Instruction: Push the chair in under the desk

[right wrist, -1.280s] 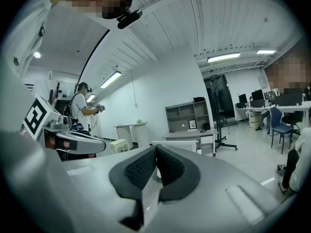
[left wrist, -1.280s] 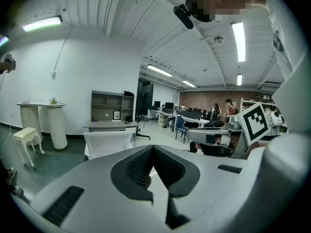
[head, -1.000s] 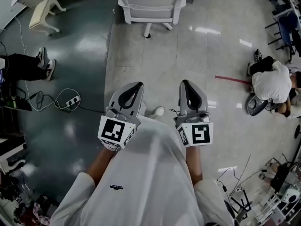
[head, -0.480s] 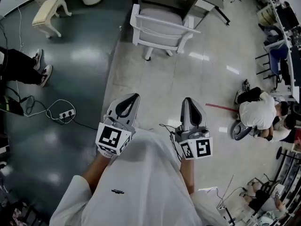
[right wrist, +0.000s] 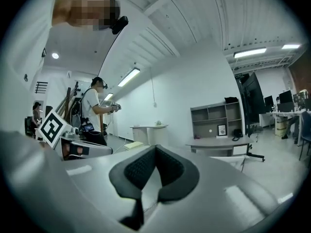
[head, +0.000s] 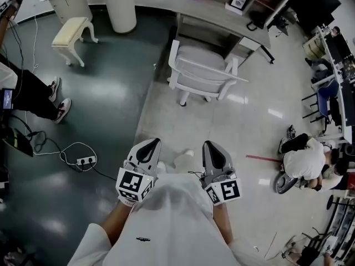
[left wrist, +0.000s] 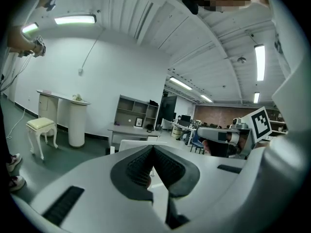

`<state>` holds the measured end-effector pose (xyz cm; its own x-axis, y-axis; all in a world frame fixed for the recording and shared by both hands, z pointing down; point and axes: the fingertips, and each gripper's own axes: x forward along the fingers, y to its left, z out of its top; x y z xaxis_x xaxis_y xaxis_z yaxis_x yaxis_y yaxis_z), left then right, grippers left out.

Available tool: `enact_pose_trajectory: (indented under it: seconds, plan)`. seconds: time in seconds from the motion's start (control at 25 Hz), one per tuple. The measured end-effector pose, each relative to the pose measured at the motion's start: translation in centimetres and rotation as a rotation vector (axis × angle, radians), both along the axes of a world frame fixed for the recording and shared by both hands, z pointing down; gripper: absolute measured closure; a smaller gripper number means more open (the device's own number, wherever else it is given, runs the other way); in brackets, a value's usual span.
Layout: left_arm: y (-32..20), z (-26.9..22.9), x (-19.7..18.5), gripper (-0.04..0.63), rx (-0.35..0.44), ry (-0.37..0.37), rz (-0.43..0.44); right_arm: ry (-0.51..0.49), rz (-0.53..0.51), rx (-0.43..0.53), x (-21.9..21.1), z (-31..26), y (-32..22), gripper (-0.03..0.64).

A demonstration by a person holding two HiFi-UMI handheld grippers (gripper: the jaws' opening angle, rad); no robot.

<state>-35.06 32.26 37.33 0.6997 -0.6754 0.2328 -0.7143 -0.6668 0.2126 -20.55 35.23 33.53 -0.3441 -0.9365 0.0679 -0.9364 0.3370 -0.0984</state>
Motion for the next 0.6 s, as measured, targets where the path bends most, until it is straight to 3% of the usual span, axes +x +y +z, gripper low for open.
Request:
enact_pose_trajectory:
  seconds: [0.24, 0.6]
  plan:
    - [-2.6, 0.1, 1.0, 0.588, -0.009, -0.016, 0.031, 0.004, 0.030, -0.019, 0.5, 1.0, -3.7, 0.612]
    - [-9.2, 1.4, 7.9, 0.588, -0.014, -0.047, 0.079, -0.028, 0.038, -0.036, 5.5, 3.8, -10.6, 0.614]
